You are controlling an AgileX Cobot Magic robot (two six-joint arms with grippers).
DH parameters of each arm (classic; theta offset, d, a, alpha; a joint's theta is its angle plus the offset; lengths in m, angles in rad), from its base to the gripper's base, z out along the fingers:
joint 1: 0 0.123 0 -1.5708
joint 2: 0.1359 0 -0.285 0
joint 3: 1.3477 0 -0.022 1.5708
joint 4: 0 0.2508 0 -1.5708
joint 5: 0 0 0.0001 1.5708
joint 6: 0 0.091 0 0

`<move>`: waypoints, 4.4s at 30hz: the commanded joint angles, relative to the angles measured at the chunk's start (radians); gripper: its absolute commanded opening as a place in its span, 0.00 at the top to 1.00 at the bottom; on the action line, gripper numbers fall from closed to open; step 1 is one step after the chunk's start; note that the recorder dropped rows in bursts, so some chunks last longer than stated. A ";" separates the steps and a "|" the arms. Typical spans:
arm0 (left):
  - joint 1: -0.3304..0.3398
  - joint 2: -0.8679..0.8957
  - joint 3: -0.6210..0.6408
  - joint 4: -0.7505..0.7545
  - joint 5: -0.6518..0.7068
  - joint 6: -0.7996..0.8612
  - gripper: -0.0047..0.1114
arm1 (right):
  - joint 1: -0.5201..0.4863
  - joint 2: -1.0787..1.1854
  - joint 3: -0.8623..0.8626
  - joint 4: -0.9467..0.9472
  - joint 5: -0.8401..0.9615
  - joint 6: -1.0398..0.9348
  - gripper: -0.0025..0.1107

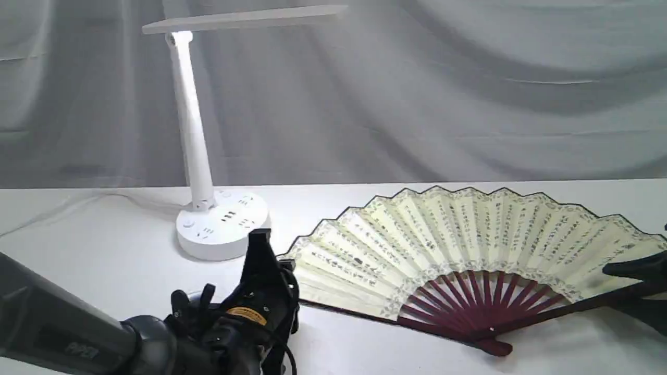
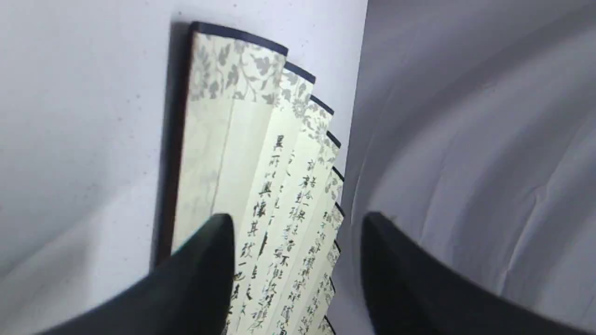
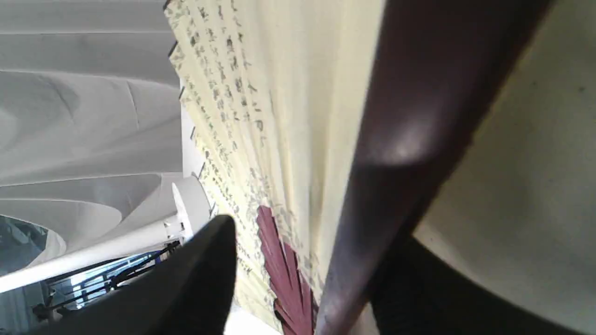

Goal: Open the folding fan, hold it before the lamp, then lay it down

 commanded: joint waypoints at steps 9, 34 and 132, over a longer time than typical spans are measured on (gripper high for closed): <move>0.006 -0.003 -0.003 0.109 -0.011 0.001 0.47 | -0.004 -0.020 0.002 -0.167 -0.014 0.177 0.50; 0.123 -0.175 -0.003 0.411 0.273 -0.004 0.79 | 0.097 -0.351 0.000 -0.456 -0.118 0.362 0.53; 0.600 -1.394 -0.002 0.547 1.809 1.544 0.91 | 0.447 -1.746 0.241 -1.443 -0.021 0.614 0.98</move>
